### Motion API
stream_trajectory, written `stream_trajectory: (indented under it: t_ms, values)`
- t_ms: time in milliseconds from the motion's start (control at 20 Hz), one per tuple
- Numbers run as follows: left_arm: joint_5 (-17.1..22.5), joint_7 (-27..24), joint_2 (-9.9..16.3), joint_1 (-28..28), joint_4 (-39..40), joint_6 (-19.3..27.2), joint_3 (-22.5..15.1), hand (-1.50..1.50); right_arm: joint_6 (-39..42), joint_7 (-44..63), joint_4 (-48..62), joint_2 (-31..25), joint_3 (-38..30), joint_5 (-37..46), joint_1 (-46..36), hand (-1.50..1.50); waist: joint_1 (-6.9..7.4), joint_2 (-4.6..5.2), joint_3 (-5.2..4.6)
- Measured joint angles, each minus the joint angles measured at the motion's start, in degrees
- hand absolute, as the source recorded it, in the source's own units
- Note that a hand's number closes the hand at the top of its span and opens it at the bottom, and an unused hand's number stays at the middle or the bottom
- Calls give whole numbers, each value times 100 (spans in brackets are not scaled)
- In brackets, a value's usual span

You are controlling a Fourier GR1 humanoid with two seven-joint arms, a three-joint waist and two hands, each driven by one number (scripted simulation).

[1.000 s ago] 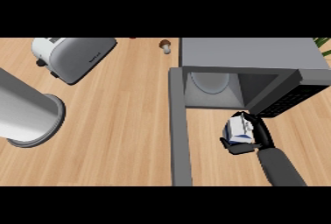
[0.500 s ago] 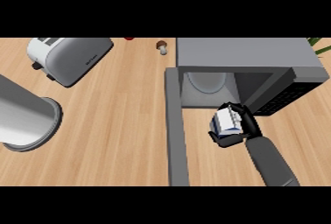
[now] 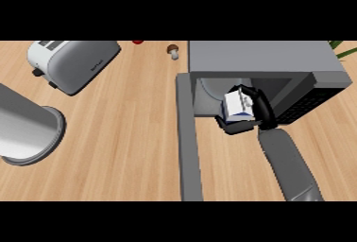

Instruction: Pick up the milk, place it into the microwave and close the microwave

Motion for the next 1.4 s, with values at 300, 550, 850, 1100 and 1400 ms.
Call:
stream_trajectory:
  t_ms: [300, 550, 850, 1100, 1400]
  values:
    - [64, 254, 14, -295, 114, 5, 177, -150, 97, 799, 294, -106, -28, 61, -774, 150, 71, 40, 8]
    - [-7, 344, 62, -596, 339, -66, 244, -150, -344, 843, 1168, -218, -209, 210, -1419, 150, 161, 90, 26]
    - [-52, 508, 171, -1002, 554, -25, 254, -150, -1151, 965, 2063, -364, -436, 393, -1995, 150, 297, 158, 32]
    - [-31, 608, 263, -1199, 631, -34, 258, -150, -1811, 1212, 2491, -503, -772, 307, -2331, -150, 436, 230, 32]
    - [-168, 651, 378, -1564, 830, 15, 280, -150, -2448, 1184, 2853, -625, -930, 347, -2536, -150, 579, 329, 33]
